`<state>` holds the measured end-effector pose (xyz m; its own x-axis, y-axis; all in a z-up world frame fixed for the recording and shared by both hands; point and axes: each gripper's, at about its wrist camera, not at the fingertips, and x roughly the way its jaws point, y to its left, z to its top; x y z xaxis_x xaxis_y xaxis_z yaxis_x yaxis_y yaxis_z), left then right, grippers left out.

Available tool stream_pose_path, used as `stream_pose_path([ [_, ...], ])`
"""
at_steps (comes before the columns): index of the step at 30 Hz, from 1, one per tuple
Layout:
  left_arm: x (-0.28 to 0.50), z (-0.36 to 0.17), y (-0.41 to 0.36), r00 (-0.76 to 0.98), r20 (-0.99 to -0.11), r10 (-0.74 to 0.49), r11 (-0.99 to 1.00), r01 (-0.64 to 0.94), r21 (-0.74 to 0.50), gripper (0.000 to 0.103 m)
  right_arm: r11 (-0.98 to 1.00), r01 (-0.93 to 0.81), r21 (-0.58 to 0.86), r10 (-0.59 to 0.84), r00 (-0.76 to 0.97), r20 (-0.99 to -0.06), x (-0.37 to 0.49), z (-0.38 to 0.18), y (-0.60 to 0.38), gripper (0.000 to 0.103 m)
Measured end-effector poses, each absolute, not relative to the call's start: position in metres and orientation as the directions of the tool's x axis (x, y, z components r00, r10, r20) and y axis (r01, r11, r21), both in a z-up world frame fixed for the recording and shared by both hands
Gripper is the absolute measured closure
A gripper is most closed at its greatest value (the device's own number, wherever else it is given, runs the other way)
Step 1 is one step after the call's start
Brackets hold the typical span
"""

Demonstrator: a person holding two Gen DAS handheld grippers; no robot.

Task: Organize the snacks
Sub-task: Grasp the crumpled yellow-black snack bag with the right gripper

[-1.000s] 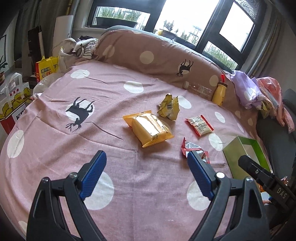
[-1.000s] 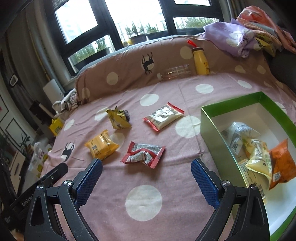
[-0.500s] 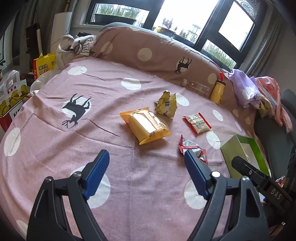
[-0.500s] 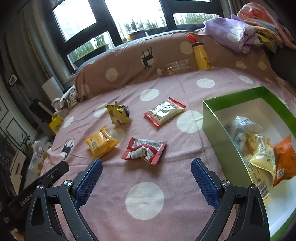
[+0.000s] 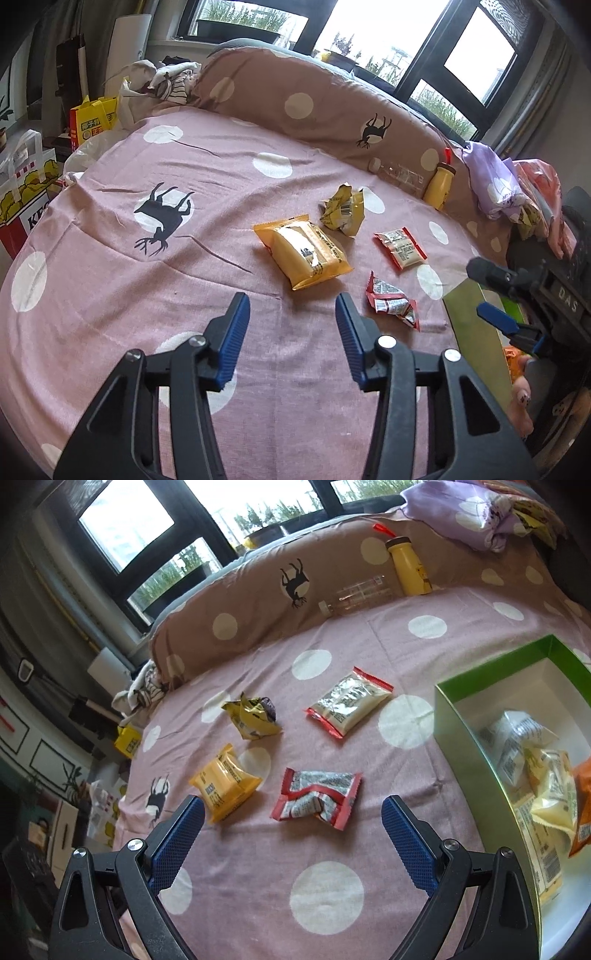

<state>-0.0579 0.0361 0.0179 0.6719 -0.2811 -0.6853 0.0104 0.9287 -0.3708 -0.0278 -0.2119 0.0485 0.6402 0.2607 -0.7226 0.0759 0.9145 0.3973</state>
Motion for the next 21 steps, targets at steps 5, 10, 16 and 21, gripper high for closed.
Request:
stream_pose_path([
  [5, -0.054, 0.017, 0.047, 0.660, -0.699, -0.274, 0.923, -0.023, -0.383, 0.056, 0.933, 0.000, 0.359, 0.291, 0.585, -0.757, 0.039, 0.048, -0.171, 0.006],
  [10, -0.049, 0.013, 0.058, 0.644, -0.713, -0.277, 0.913, -0.056, -0.405, 0.055, 0.943, 0.018, 0.332, 0.275, 0.519, -0.809, 0.101, 0.018, -0.140, 0.008],
  [16, -0.046, 0.010, 0.062, 0.630, -0.730, -0.264, 0.917, -0.071, -0.393, 0.054, 0.981, 0.043, 0.191, 0.149, 0.467, -0.872, 0.140, -0.028, -0.126, 0.025],
  [21, -0.044, 0.009, 0.065, 0.621, -0.733, -0.279, 0.908, -0.079, -0.412, 0.054, 0.981, 0.028, 0.191, 0.155, 0.471, -0.868, 0.131, -0.039, -0.129, 0.053],
])
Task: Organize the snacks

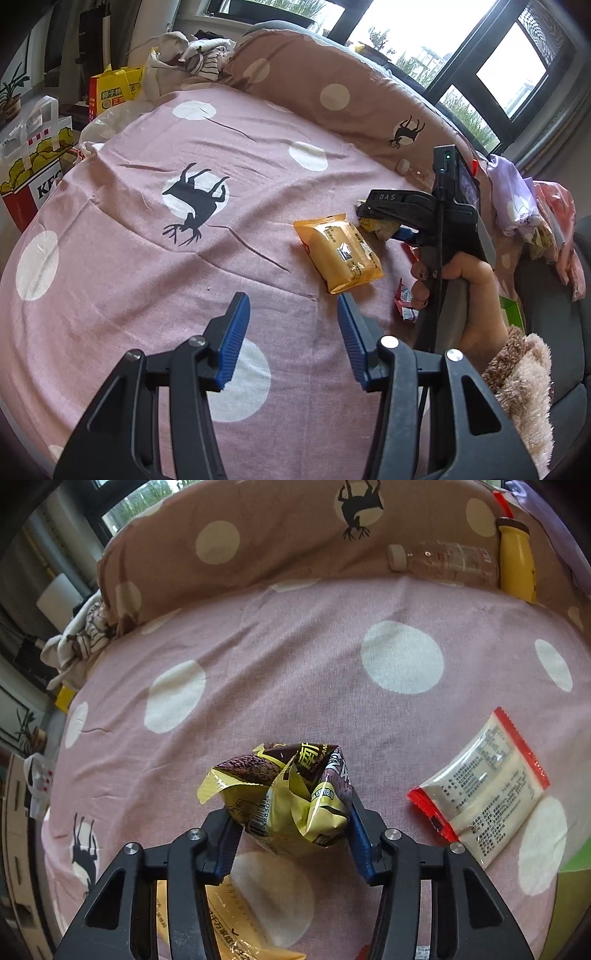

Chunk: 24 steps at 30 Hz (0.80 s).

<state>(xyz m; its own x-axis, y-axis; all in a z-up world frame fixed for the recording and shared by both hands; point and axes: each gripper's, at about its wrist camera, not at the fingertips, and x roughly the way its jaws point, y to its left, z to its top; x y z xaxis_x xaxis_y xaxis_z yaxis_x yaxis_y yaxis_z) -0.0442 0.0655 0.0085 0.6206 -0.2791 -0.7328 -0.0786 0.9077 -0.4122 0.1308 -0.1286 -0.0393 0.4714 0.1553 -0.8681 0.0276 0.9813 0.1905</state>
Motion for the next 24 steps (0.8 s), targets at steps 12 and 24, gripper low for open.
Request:
stream_pose_path([
  [12, -0.047, 0.009, 0.052, 0.602, -0.733, -0.317, 0.908, -0.031, -0.418, 0.053, 0.945, -0.053, 0.323, 0.297, 0.555, -0.777, -0.001, 0.036, -0.166, 0.055],
  [24, -0.052, 0.006, 0.020, 0.563, -0.750, -0.348, 0.922, 0.060, -0.383, 0.045, 0.956, 0.012, 0.293, 0.257, 0.443, -0.859, -0.053, -0.012, -0.178, 0.054],
])
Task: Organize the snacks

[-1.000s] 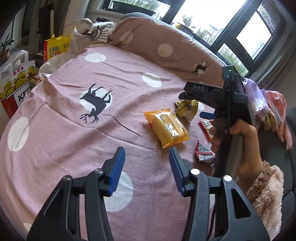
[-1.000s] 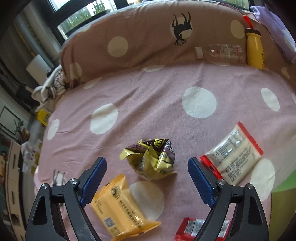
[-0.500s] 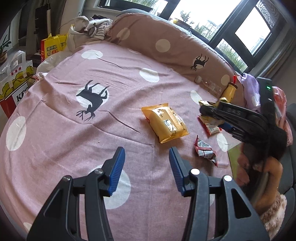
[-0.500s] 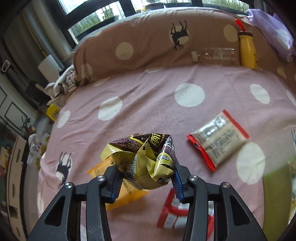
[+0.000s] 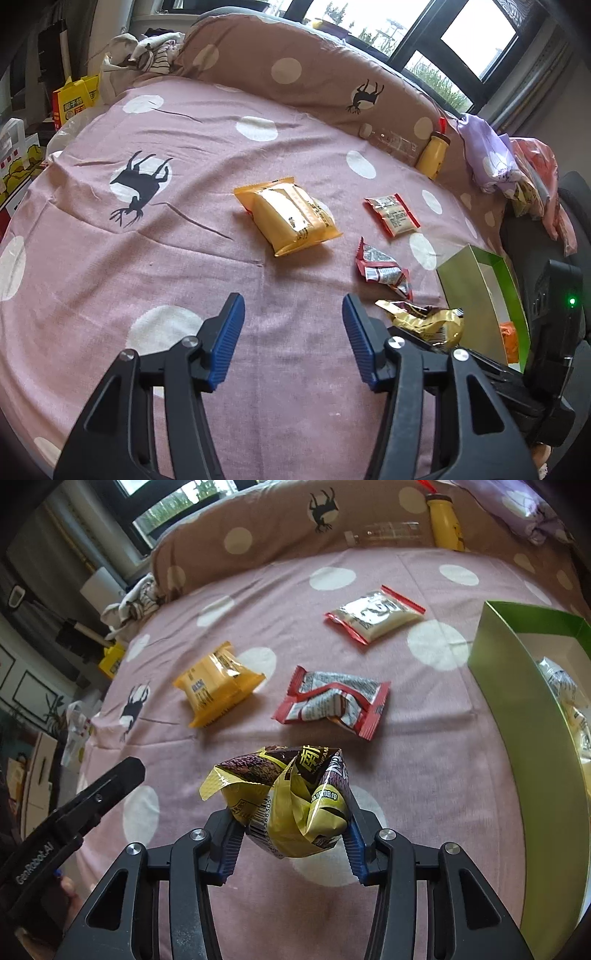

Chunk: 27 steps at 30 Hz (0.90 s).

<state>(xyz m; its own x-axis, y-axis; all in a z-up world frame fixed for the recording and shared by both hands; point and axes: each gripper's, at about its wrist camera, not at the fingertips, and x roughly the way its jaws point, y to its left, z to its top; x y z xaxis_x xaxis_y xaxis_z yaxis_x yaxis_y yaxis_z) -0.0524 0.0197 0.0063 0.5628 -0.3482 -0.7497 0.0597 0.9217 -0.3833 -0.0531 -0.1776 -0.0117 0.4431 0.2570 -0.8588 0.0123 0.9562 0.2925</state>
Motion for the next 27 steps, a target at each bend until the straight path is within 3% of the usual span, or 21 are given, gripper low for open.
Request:
stream_pose_path([
  [2, -0.053, 0.006, 0.016, 0.561, -0.752, -0.346, 0.925, 0.070, -0.373, 0.036, 0.952, 0.025, 0.306, 0.264, 0.448, -0.855, -0.054, -0.010, -0.182, 0.048],
  [3, -0.054, 0.007, 0.013, 0.562, -0.753, -0.343, 0.928, 0.078, -0.365, 0.031, 0.947, 0.030, 0.321, 0.272, 0.459, -0.846, -0.055, -0.007, -0.185, 0.040],
  [6, -0.055, 0.008, 0.010, 0.560, -0.745, -0.361, 0.923, 0.101, -0.372, 0.026, 0.926, 0.039, 0.375, 0.305, 0.506, -0.807, -0.064, 0.004, -0.196, 0.028],
  [18, -0.059, -0.010, -0.035, 0.421, -0.736, -0.530, 0.848, 0.248, -0.468, 0.022, 0.810, 0.064, 0.583, 0.459, 0.548, -0.699, -0.067, 0.003, -0.232, 0.026],
  [27, -0.052, -0.032, -0.069, 0.350, -0.745, -0.568, 0.822, 0.295, -0.488, 0.026, 0.751, 0.083, 0.655, 0.554, 0.460, -0.694, -0.045, -0.032, -0.225, 0.027],
])
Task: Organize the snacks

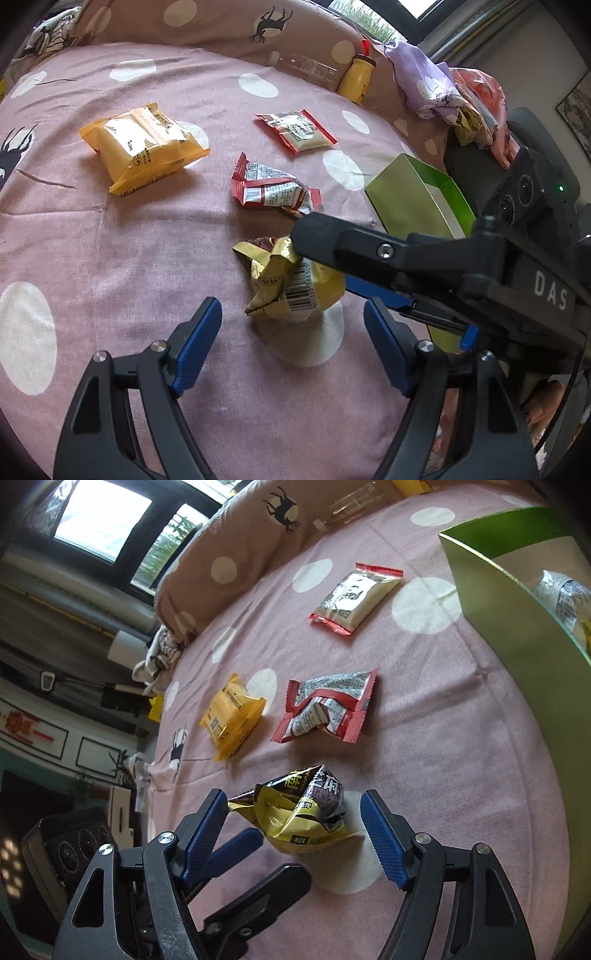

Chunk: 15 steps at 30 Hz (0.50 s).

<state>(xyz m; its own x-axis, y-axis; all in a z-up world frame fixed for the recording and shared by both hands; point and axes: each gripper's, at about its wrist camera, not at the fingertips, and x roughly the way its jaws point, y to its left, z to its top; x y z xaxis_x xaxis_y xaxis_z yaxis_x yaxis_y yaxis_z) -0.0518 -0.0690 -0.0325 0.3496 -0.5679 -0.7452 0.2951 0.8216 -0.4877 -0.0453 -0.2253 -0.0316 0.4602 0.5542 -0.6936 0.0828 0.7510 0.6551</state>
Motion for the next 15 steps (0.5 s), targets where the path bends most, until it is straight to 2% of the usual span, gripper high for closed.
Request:
stream_pose_path([
  [2, -0.049, -0.037, -0.068, 0.352, -0.732, -0.584, 0.811, 0.292, -0.507, 0.037, 0.727, 0.082, 0.682, 0.584, 0.448, -0.676, -0.042, -0.037, -0.224, 0.028],
  [3, -0.047, -0.039, -0.068, 0.350, -0.725, -0.593, 0.805, 0.289, -0.519, 0.048, 0.706, 0.082, 0.703, 0.610, 0.432, -0.664, -0.040, -0.042, -0.224, 0.029],
  [4, -0.046, -0.040, -0.067, 0.355, -0.725, -0.590, 0.807, 0.280, -0.520, 0.050, 0.693, 0.090, 0.715, 0.625, 0.421, -0.658, -0.038, -0.046, -0.223, 0.029],
  [8, -0.045, -0.039, -0.067, 0.377, -0.696, -0.611, 0.792, 0.297, -0.534, 0.054, 0.680, 0.091, 0.728, 0.628, 0.440, -0.642, -0.039, -0.046, -0.226, 0.034],
  [9, -0.047, -0.036, -0.068, 0.389, -0.694, -0.606, 0.796, 0.308, -0.522, 0.056, 0.697, 0.100, 0.710, 0.606, 0.448, -0.658, -0.040, -0.044, -0.227, 0.046],
  [10, -0.048, -0.034, -0.070, 0.393, -0.698, -0.598, 0.801, 0.321, -0.506, 0.056, 0.701, 0.103, 0.706, 0.600, 0.450, -0.661, -0.041, -0.044, -0.228, 0.048],
  [15, -0.056, -0.023, -0.084, 0.433, -0.695, -0.574, 0.815, 0.385, -0.433, 0.056, 0.697, 0.084, 0.713, 0.598, 0.482, -0.641, -0.049, -0.031, -0.235, 0.048],
])
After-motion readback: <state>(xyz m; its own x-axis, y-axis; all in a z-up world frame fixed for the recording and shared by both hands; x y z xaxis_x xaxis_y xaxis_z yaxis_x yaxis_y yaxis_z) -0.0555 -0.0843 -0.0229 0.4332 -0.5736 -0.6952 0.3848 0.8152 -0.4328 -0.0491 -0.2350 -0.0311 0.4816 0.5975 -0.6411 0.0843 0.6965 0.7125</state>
